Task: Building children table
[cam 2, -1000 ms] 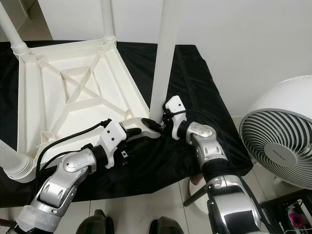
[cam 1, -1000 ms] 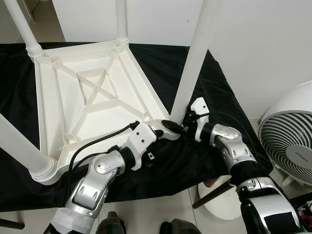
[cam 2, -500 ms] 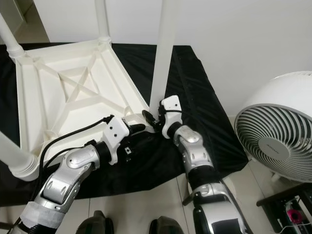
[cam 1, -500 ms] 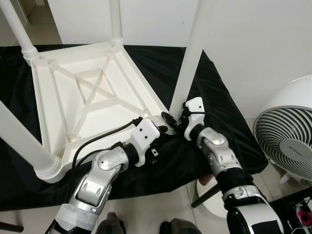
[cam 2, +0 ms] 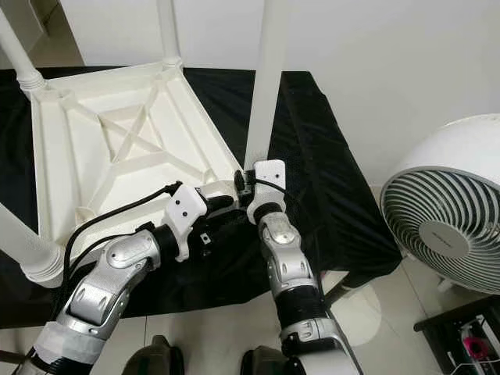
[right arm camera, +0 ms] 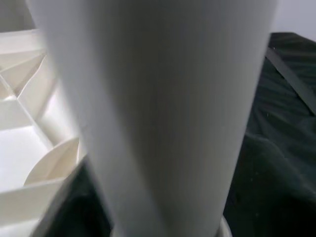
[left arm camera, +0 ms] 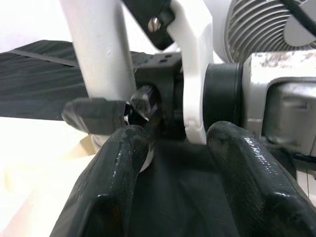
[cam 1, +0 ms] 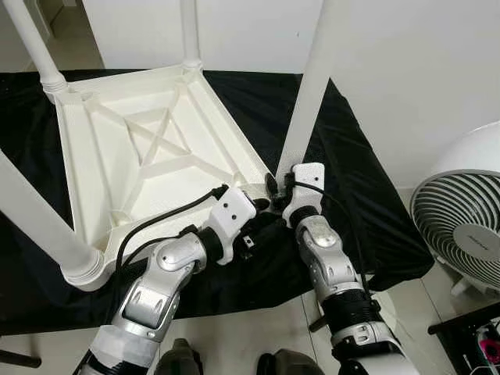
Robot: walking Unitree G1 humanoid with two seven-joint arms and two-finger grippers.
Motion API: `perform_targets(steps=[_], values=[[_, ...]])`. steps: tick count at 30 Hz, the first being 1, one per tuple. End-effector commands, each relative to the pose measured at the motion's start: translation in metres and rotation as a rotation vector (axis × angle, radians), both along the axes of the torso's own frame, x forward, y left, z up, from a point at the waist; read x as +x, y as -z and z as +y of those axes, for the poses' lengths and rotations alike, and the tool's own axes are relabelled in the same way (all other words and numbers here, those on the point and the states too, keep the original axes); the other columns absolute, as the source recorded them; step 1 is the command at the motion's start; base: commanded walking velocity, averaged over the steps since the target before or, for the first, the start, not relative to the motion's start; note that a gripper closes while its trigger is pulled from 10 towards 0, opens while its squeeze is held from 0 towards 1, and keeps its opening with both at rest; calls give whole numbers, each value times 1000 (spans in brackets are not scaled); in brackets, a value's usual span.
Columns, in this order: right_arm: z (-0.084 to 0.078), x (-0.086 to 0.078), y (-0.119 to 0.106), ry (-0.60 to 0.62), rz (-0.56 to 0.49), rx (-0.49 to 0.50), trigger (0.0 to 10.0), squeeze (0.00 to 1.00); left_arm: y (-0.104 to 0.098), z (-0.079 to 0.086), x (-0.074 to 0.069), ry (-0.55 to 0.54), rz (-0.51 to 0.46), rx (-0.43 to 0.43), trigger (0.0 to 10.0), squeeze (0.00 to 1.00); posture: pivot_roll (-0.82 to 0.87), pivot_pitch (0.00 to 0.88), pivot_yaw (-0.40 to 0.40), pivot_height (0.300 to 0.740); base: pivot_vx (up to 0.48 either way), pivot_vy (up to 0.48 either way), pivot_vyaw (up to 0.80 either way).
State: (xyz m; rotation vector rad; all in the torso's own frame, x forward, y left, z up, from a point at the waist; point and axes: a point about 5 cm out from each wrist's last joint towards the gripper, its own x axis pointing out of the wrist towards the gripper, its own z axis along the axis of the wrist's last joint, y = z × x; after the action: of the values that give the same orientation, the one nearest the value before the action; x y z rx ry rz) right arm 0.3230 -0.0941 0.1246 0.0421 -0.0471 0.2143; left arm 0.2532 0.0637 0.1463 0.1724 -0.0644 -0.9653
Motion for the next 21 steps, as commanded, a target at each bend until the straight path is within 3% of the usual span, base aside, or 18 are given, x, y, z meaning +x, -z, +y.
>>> perform_targets(steps=[1, 8, 10, 11, 15, 21], values=[[-5, 0, -3, 11, -18, 6, 10000, 1000, 3, 4, 3, -85, 2, 4, 10000, 0, 23, 35, -46, 740, 0, 0, 0], [-14, -8, -8, 26, -76, 6, 10000, 1000, 4, 10, 5, -142, -3, 15, 10000, 0, 28, 34, -57, 740, 0, 0, 0], [-18, -17, -7, -6, -96, -10, 10000, 1000, 5, 12, 6, -165, -3, 16, 10000, 0, 27, 32, -60, 740, 0, 0, 0], [-22, -25, -7, -27, -110, 3, 10000, 0, 6, 14, 7, -182, -4, 23, 10000, 0, 25, 32, -60, 740, 0, 0, 0], [-32, -41, -10, -68, -161, 38, 10000, 0, 14, 20, 10, -224, 13, 61, 10000, 0, 11, 33, -54, 740, 0, 0, 0], [-41, -51, -11, -55, -182, 57, 10000, 0, 20, 22, 11, -235, 35, 86, 10000, 0, -1, 36, -49, 740, 0, 0, 0]])
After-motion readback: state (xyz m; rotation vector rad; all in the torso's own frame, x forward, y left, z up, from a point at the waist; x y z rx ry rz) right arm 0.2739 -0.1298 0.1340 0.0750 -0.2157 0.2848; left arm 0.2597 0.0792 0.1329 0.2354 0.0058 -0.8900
